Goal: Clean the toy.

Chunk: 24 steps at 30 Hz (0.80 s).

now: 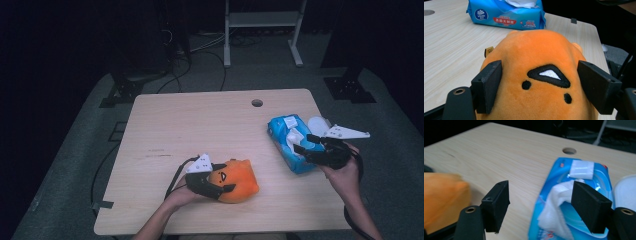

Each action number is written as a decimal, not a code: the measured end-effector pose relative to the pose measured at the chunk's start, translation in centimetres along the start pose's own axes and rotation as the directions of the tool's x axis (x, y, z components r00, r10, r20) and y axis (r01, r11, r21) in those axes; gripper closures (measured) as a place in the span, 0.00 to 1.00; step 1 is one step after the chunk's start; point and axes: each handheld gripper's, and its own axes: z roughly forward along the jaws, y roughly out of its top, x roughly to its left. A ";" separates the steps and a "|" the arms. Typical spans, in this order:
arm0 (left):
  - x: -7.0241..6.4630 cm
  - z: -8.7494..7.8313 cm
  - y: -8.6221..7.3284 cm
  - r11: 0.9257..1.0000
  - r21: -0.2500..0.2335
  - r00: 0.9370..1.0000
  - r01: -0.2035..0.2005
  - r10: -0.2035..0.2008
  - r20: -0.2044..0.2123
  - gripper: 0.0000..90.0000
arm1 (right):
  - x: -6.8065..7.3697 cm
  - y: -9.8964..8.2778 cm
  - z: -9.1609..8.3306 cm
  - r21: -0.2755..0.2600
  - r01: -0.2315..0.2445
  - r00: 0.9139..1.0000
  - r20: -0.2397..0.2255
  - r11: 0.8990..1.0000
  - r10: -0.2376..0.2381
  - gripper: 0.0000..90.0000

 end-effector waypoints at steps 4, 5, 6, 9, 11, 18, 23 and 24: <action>0.0 0.0 0.0 1.000 0.002 1.000 -0.002 0.002 0.003 0.24 | -1.2 -0.3 2.4 0.068 -0.036 0.998 0.044 0.997 0.033 0.38; 0.0 0.0 0.0 1.000 0.003 1.000 -0.004 0.004 0.002 0.24 | -1.3 -0.4 2.9 0.083 -0.041 0.998 0.054 0.996 0.037 0.41; 0.0 0.1 0.0 1.000 0.002 1.000 -0.004 0.004 0.002 0.24 | -1.4 -0.5 3.4 0.102 -0.046 0.998 0.058 0.994 0.040 0.47; -0.1 0.1 0.1 1.000 0.004 1.000 -0.010 0.010 0.001 0.23 | -1.8 -0.6 4.6 0.169 -0.101 0.993 0.072 0.980 0.090 0.69; -0.1 0.1 0.1 1.000 0.003 1.000 -0.011 0.011 0.002 0.22 | -1.9 -0.6 5.1 0.194 -0.131 0.990 0.078 0.972 0.118 0.80; 0.0 0.1 -0.1 1.000 -0.010 1.000 -0.006 0.006 0.008 0.22 | -2.2 0.8 4.0 0.141 -0.169 0.986 0.035 0.976 0.165 0.96; 0.0 0.1 -0.2 1.000 -0.014 1.000 -0.009 0.009 0.005 0.22 | -1.2 3.1 1.7 0.058 -0.129 0.991 -0.010 0.990 0.130 0.97; 0.0 0.1 -0.2 1.000 -0.016 1.000 -0.009 0.009 0.005 0.22 | -0.7 3.6 1.1 0.042 -0.119 0.993 -0.019 0.992 0.120 0.97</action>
